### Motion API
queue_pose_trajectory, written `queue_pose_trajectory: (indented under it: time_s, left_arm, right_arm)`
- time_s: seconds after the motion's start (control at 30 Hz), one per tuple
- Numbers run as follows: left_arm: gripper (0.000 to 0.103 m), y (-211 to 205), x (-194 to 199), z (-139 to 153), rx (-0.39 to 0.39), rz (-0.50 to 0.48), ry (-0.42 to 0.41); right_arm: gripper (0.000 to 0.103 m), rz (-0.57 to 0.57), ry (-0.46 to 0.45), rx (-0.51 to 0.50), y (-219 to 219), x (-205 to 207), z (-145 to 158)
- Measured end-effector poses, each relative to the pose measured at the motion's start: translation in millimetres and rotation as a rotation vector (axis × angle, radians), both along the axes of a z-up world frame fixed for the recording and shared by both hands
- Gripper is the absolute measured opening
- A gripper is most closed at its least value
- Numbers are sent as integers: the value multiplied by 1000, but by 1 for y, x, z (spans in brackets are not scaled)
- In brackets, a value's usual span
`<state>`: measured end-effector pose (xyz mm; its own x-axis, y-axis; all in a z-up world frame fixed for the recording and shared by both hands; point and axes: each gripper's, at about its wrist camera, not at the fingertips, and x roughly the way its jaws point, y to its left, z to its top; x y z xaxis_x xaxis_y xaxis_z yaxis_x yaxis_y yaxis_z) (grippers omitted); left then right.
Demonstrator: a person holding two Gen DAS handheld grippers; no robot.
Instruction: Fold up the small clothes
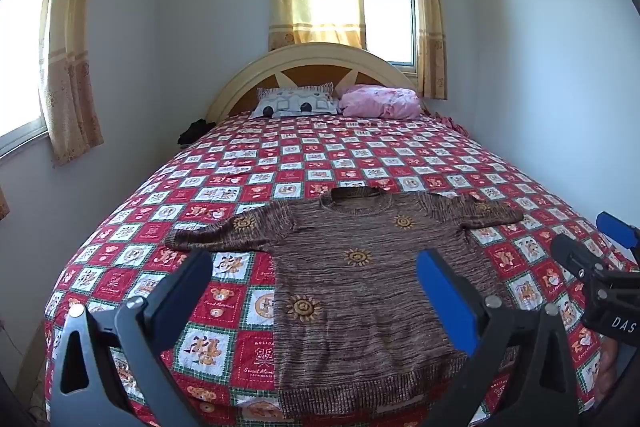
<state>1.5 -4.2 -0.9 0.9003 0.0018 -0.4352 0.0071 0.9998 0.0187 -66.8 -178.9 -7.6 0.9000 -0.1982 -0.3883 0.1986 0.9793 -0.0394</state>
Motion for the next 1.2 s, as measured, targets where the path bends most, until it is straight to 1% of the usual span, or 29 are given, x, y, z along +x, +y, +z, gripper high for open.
queue_pose_trajectory:
  time_s: [0.47,0.67,1.2]
  left_arm:
    - [103,1,-2,-4,-3,0,6]
    - [103,5,4,-9,-2,-4,21]
    - [103,6,5,-9,0,-4,27]
  right_arm:
    - [102,3,1,-12,1,-1,-1]
    - [102,3,-1,-11,1,-2,-1]
    - [102,11,6,-7,2,0,-1]
